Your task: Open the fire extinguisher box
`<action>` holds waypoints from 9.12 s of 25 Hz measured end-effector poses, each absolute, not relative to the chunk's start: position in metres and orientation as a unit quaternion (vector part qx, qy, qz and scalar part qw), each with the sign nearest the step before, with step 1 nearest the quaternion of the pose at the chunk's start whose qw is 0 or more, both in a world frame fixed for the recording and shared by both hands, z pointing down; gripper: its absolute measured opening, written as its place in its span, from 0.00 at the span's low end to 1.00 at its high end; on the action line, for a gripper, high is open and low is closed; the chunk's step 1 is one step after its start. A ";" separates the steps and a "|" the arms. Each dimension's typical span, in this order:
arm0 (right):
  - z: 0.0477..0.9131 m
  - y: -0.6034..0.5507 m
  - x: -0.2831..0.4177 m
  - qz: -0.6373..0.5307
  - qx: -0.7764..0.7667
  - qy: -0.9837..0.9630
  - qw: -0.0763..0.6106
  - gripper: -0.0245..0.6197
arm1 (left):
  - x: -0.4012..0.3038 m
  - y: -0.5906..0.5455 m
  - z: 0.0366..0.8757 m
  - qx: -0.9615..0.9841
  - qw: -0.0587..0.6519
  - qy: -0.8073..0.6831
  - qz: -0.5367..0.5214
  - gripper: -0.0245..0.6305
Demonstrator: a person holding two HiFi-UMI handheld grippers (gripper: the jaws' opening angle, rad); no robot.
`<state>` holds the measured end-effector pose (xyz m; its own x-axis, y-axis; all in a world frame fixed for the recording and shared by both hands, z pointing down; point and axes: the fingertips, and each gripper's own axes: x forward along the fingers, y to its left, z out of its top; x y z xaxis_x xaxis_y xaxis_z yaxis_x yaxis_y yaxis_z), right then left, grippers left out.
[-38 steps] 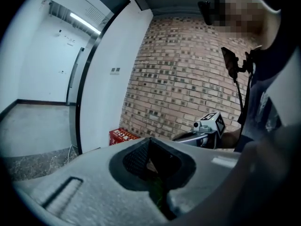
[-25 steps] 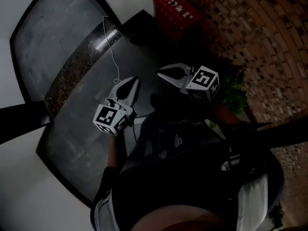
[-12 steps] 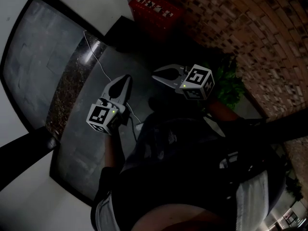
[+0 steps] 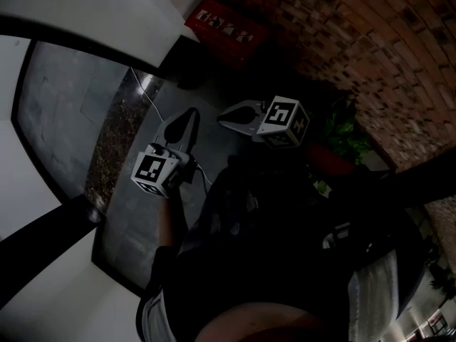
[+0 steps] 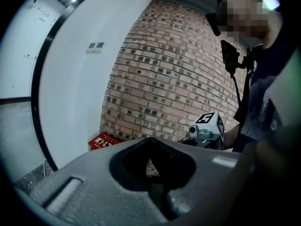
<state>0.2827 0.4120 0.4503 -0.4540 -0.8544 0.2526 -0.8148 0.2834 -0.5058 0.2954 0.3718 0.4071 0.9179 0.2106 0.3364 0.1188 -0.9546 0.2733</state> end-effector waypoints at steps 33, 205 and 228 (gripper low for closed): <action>0.460 0.403 0.447 -0.317 -0.598 0.736 0.022 0.04 | 0.470 0.327 0.528 0.926 0.150 0.126 0.322 0.03; 0.487 0.437 0.603 -0.358 -0.723 0.571 0.151 0.04 | 0.758 0.356 0.647 0.840 0.250 0.275 0.394 0.35; 0.487 0.447 0.608 -0.364 -0.724 0.569 0.143 0.04 | 0.754 0.360 0.662 0.847 0.064 0.298 0.435 0.39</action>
